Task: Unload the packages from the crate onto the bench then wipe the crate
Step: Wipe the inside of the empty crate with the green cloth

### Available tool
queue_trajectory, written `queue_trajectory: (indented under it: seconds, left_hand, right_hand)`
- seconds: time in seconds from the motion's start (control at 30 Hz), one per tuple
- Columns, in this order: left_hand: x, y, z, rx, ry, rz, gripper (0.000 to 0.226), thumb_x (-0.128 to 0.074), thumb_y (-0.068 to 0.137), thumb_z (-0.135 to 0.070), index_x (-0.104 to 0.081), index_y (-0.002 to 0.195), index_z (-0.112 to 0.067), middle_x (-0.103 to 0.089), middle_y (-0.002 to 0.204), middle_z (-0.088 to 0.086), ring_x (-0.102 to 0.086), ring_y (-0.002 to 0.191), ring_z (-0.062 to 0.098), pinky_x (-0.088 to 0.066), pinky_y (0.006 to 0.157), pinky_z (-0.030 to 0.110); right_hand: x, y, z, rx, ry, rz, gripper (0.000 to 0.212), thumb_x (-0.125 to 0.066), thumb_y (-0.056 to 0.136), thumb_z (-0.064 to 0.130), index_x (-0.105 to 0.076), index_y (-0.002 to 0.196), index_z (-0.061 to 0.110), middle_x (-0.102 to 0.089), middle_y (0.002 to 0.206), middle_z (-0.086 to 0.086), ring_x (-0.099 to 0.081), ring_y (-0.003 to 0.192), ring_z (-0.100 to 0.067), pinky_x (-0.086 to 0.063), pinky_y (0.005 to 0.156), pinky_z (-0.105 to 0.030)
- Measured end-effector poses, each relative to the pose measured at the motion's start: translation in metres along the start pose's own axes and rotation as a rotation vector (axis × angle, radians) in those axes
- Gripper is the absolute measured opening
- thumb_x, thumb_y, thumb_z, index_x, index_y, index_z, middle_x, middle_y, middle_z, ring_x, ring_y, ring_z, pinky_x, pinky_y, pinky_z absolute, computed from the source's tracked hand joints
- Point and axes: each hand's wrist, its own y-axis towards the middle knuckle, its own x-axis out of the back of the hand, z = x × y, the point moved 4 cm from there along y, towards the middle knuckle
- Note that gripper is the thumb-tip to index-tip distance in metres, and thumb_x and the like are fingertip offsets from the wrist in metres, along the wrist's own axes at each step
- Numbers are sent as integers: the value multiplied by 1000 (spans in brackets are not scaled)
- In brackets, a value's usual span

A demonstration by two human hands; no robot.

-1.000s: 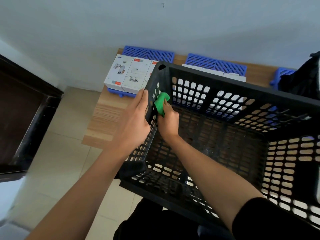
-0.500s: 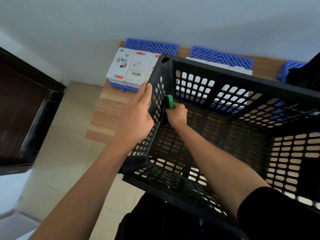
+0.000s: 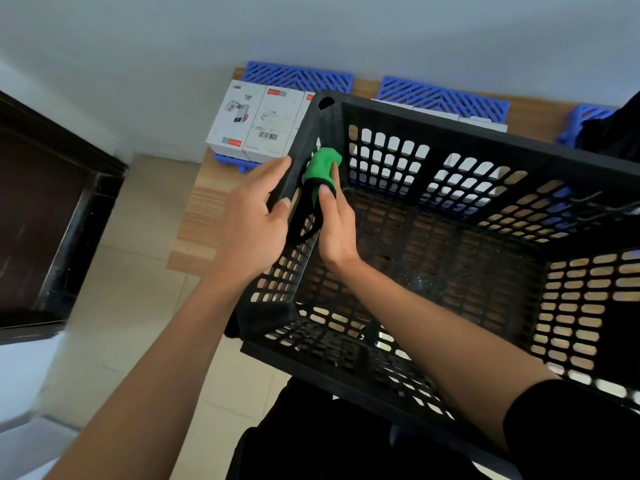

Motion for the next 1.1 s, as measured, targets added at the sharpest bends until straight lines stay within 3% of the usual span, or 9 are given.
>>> queue_trajectory:
  seconds: [0.13,0.27,0.4,0.53,0.7,0.8,0.9,1.0,1.1]
  left_hand:
    - [-1,2,-1,-22,40,11,59,-60,93,6,-52,148,-12,-50,153,-1,-37,139,-3,-34,118,24]
    - [-1,4,-2,-7,32,16,61,-59,91,9,-52,148,-12,-49,153,-2,-36,138,-4,-35,117,27]
    - [-4,4,-1,9,9,14,60,-57,91,11,-53,147,-9,-49,151,-4,-35,135,-8,-33,118,23]
    - [-7,4,1,20,4,22,60,-56,92,11,-51,148,-10,-44,145,-15,-32,136,-10,-34,120,28]
    - [-6,2,0,25,4,23,60,-55,94,10,-50,149,-13,-48,153,-5,-37,144,4,-37,119,37]
    - [-5,1,-1,3,52,5,59,-57,94,8,-50,149,-13,-48,153,-1,-38,143,8,-38,119,37]
    - [-3,1,0,0,25,14,58,-59,95,4,-51,149,-16,-50,151,-3,-42,140,7,-41,117,37]
    - [2,1,6,57,-84,21,54,-63,95,-3,-55,146,-20,-58,143,-6,-55,129,8,-48,109,37]
    - [10,-8,12,54,-83,20,49,-61,98,-8,-55,145,-22,-61,136,-13,-61,118,2,-53,102,31]
  right_hand:
    - [-7,3,-9,125,-141,-46,56,-46,105,22,-32,158,19,-25,167,-6,-27,152,-22,-28,123,-46]
    - [-11,12,-24,135,-169,-173,47,-49,99,-2,-54,144,11,-35,162,-8,-33,148,-21,-32,121,-44]
    - [-10,12,-44,-44,-169,-219,50,-48,98,-3,-53,144,17,-46,153,-10,-42,139,-23,-34,119,-38]
    - [0,21,-50,50,-315,-153,48,-50,95,-6,-60,135,19,-50,150,-5,-43,129,-17,-32,106,-14]
    - [5,21,-70,-189,-350,-101,47,-48,99,0,-50,142,18,-59,130,-13,-46,118,-22,-46,105,-43]
    - [12,27,-67,-244,-366,-44,50,-52,97,1,-50,144,20,-61,129,-15,-55,122,-31,-52,103,-43]
    - [22,33,-65,-299,-503,51,52,-60,95,6,-52,145,18,-61,132,-18,-55,125,-33,-49,102,-31]
    - [37,29,-68,-386,-537,117,52,-69,92,12,-56,142,15,-65,127,-20,-59,123,-35,-49,106,-38]
    - [50,23,-47,-270,-492,24,50,-70,91,13,-59,139,16,-68,125,-13,-62,119,-30,-50,105,-41]
